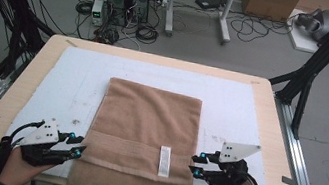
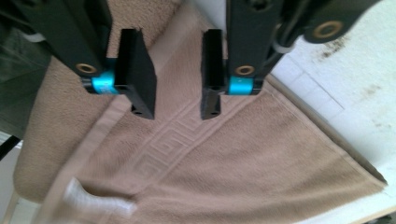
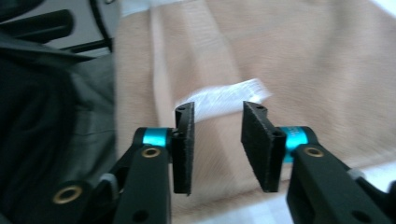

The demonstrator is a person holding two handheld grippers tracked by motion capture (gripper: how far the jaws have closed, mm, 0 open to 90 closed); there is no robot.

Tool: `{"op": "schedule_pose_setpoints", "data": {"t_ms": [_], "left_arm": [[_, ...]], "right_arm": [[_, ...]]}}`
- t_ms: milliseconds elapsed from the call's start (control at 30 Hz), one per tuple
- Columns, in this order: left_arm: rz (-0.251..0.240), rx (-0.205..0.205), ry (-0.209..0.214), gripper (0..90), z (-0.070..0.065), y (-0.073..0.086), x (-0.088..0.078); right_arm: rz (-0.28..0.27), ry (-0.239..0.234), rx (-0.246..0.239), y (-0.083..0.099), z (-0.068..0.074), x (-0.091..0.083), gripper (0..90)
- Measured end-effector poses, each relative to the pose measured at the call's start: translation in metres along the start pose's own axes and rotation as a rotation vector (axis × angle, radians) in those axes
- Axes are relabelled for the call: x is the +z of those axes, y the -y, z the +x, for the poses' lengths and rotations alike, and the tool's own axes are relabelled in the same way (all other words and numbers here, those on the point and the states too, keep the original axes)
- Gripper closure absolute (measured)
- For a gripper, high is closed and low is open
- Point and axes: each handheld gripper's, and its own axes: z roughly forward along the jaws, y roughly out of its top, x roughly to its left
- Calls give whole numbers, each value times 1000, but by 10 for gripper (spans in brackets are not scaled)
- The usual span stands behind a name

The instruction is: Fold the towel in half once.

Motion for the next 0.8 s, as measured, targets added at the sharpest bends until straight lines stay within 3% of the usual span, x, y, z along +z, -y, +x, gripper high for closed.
{"op": "schedule_pose_setpoints", "data": {"t_ms": [100,167,300,367,433,467,533,567,600,667,733,800], "left_arm": [[-1,5,-42,555,13,-6,14],[2,-16,-49,531,26,-6,25],[6,-60,-110,509,54,-10,51],[11,-93,-139,508,68,-15,63],[-11,-176,-147,532,84,-18,76],[-14,-189,-166,548,90,-20,83],[18,-243,-182,553,104,-22,97],[42,-256,-200,551,110,-23,103],[34,-271,-227,538,114,-23,108],[43,-310,-230,532,123,-21,116],[75,-322,-256,511,128,-19,125],[109,-345,-251,511,131,-16,133]], "right_arm": [[7,81,21,-1,-16,3,544],[-3,118,48,-2,-31,7,513],[31,198,81,-9,-66,22,485],[48,249,102,-13,-84,31,476],[57,286,135,-18,-103,39,467],[53,302,154,-21,-112,43,460],[74,331,205,-25,-126,53,447],[90,345,214,-28,-131,59,448],[125,354,201,-30,-134,66,446],[168,381,174,-30,-141,76,445],[184,383,202,-24,-151,83,443],[206,389,231,-16,-159,88,437]]}}
